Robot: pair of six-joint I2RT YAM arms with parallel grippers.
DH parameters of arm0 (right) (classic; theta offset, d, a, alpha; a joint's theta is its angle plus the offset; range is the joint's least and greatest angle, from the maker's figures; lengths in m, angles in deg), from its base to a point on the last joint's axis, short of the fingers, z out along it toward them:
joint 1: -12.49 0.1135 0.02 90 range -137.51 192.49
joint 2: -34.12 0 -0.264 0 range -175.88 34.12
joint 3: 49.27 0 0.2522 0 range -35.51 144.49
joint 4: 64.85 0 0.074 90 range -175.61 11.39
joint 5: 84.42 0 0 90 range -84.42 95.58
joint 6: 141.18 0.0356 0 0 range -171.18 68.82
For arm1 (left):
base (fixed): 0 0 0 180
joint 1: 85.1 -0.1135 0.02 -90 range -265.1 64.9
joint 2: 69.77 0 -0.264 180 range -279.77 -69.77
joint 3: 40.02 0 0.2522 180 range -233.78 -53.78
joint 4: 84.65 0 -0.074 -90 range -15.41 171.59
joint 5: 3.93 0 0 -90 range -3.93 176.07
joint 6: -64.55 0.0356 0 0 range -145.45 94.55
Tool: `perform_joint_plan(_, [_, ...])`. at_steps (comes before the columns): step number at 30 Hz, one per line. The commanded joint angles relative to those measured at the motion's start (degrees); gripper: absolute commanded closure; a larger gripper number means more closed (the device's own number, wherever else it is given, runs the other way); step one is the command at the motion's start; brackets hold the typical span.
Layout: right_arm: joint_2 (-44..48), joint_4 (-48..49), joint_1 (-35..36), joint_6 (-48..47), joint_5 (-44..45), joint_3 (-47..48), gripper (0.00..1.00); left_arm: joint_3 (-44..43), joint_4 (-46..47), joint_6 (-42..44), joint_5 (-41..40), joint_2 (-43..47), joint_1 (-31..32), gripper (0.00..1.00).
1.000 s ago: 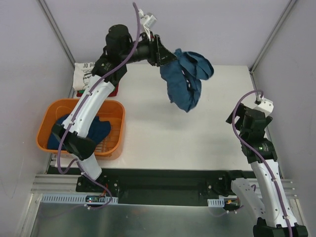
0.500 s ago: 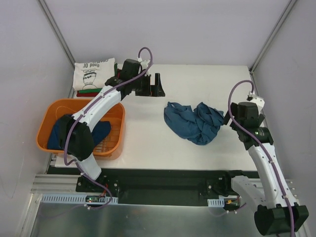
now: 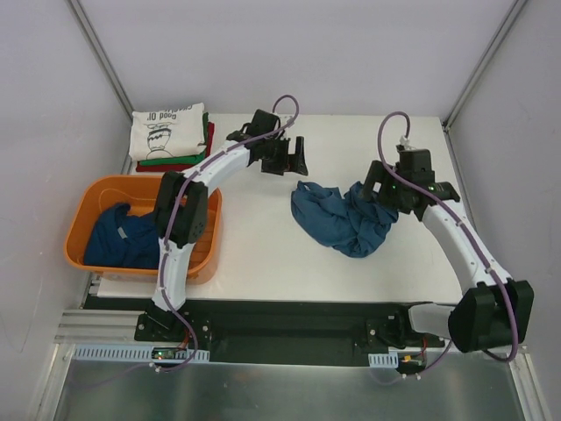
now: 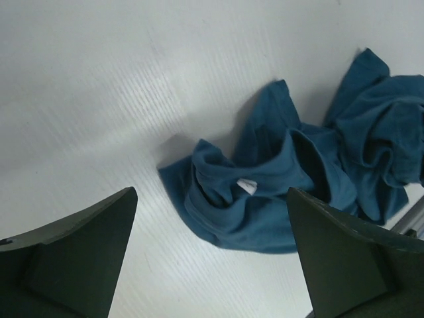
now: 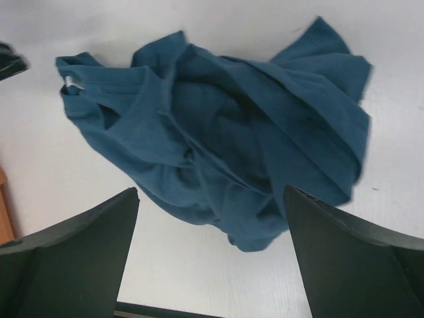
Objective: Fold and stack the t-shirts
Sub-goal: Flatten the tshirt out
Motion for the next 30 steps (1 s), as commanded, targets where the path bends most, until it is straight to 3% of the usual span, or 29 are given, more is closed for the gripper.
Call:
perform_joint_plan(1, [-6.8, 1.4, 6.1, 1.8, 2.9, 7.5, 0.07, -7.2, -1.7, -1.7, -2.8, -5.1, 0.8, 0.09])
perform_joint_plan(4, [-11.5, -0.4, 8.1, 5.4, 10.4, 10.3, 0.13, -8.2, -1.6, -2.1, 1.1, -7.2, 1.1, 0.24])
perform_joint_plan(7, [-15.5, -1.7, 9.5, 7.9, 16.9, 12.2, 0.14, -6.7, -1.7, -2.5, 4.2, -7.8, 1.4, 0.27])
perform_joint_plan(11, [-21.8, -0.6, 10.1, 7.8, 16.9, 14.8, 0.21, -6.5, -1.7, -2.1, 4.7, -9.8, 2.7, 0.31])
perform_joint_plan(14, [-25.2, 1.0, 10.5, 8.5, 19.2, 16.1, 0.32, -8.3, -1.7, -2.9, 4.0, -12.3, 2.9, 0.59])
perform_joint_plan(15, [-26.1, 1.4, 10.5, 8.7, 21.3, 16.2, 0.43, -9.3, -1.7, -3.1, 2.8, -12.7, 2.9, 0.81])
perform_joint_plan(17, [-26.6, 1.7, 10.5, 9.6, 24.0, 16.5, 0.56, -10.2, -1.7, -3.2, 1.0, -13.1, 2.9, 1.0])
perform_joint_plan(18, [-26.4, 1.6, 10.5, 9.7, 26.2, 16.6, 0.71, -10.2, -1.7, -2.7, 0.1, -12.7, 2.8, 1.0])
perform_joint_plan(21, [-23.0, 1.6, 10.5, 8.9, 27.6, 15.9, 0.9, -8.3, -1.7, -1.0, -4.0, -8.8, 2.6, 1.0])
perform_joint_plan(23, [-20.1, 1.3, 10.6, 7.8, 28.4, 15.2, 0.93, -6.4, -1.5, -0.1, -8.3, -3.4, 2.1, 1.0])
perform_joint_plan(30, [-1.0, -1.4, 10.1, 3.7, 31.8, 14.1, 0.98, -1.0, -0.2, 1.7, -11.4, 14.9, -1.6, 1.0])
